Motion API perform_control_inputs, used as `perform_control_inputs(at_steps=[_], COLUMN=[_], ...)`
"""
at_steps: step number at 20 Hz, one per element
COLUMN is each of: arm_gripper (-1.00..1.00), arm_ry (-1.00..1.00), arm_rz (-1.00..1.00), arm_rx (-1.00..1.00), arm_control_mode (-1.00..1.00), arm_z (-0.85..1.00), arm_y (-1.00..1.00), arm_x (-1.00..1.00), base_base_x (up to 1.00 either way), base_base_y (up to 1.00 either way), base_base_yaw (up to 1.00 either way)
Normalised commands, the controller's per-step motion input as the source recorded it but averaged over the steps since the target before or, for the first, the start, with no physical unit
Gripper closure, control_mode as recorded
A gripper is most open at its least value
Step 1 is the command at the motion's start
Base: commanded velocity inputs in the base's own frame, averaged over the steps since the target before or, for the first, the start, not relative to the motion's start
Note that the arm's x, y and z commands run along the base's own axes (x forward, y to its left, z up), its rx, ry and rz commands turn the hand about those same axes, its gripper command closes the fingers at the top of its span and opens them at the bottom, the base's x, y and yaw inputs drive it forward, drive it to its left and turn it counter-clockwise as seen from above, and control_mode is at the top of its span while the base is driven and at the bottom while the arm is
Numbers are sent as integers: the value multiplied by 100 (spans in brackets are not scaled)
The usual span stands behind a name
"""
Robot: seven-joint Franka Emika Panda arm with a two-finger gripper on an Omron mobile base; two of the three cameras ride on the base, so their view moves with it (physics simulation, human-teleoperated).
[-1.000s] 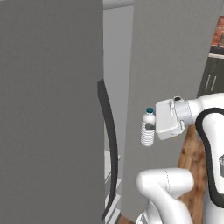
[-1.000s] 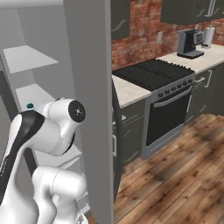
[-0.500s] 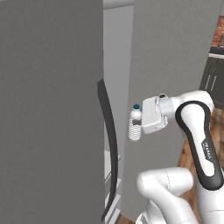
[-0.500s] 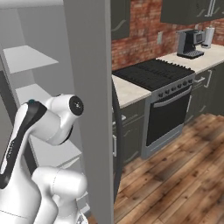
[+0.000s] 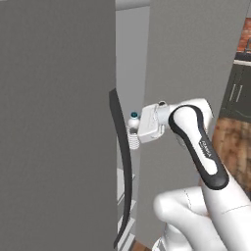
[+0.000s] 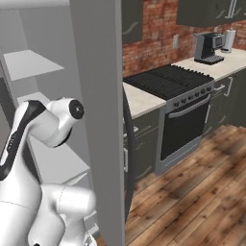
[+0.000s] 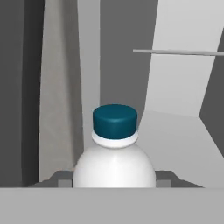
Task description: Take the bottled waters from the counter and place them in the freezer to freeze. Close the freezer door after placing the bottles.
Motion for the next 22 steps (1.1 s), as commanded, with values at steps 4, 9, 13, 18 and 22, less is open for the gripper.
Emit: perform_control_inputs(at_steps=[4, 9, 13, 18, 22], arm_gripper=[100, 100, 100, 100, 100], arm_ry=[0, 0, 0, 0, 1], arm_rz=[7, 9, 7, 1, 0], arm_rx=[0, 0, 0, 0, 0], arm_control_mode=[-100, -100, -100, -100, -100], arm_z=[-13, -8, -6, -8, -12], arm_y=[17, 2, 6, 27, 35], arm_x=[56, 63, 57, 36, 31], base_base_x=[0, 0, 0, 0, 0], base_base_y=[0, 0, 0, 0, 0], base_base_yaw=[0, 0, 0, 0, 0])
